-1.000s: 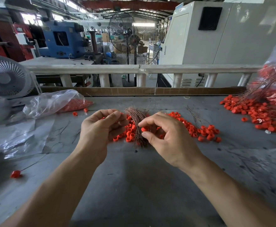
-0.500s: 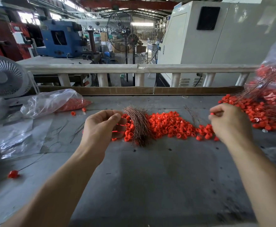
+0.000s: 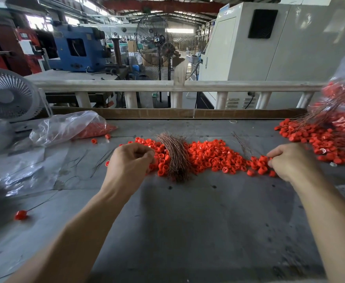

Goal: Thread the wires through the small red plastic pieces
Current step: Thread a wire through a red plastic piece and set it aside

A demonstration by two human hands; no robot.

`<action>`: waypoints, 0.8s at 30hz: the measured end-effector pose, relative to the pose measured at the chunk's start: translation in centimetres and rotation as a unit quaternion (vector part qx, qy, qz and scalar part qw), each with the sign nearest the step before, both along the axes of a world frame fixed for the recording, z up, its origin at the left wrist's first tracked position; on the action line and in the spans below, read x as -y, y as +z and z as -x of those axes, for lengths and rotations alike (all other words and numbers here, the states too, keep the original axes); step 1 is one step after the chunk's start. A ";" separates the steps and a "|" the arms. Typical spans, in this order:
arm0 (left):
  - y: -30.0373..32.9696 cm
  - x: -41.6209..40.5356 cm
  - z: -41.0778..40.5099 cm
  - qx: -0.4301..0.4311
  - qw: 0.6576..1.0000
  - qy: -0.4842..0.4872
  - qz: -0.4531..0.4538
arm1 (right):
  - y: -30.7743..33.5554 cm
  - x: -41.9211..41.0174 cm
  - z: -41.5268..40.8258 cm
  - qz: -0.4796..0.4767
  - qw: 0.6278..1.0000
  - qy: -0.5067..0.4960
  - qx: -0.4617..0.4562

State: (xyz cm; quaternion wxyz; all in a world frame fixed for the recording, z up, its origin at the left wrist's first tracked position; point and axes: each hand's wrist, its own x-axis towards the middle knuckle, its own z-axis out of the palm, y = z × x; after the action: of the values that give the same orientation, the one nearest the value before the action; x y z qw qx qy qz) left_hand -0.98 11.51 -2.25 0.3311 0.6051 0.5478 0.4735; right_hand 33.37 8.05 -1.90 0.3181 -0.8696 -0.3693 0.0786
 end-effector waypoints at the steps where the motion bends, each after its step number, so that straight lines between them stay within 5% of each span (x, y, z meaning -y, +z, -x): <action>1: -0.1 -0.1 0.0 -0.012 1.000 0.000 -0.001 | 0.1 0.1 0.1 0.007 1.000 0.002 -0.002; 9: -0.8 -0.4 0.0 -0.082 0.996 0.000 -0.029 | 1.1 0.6 1.5 0.020 0.999 0.037 0.016; 13: -1.0 -0.4 -0.1 -0.137 0.989 -0.005 -0.055 | 1.6 0.9 2.4 -0.035 0.993 0.036 0.106; 17: -1.4 -0.3 -0.4 -0.190 0.978 -0.026 -0.083 | 1.9 0.9 6.1 -0.166 0.971 0.156 0.077; 24: -1.9 0.2 -1.3 -0.223 0.967 -0.065 -0.103 | -0.2 0.9 12.6 -0.135 0.914 0.374 0.080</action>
State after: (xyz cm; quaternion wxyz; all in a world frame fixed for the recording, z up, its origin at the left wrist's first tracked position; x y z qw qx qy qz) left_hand 0.27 11.35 -4.15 0.1667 0.7601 0.5158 0.3583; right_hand 20.80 7.17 -2.07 0.3494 -0.6196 -0.6992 0.0714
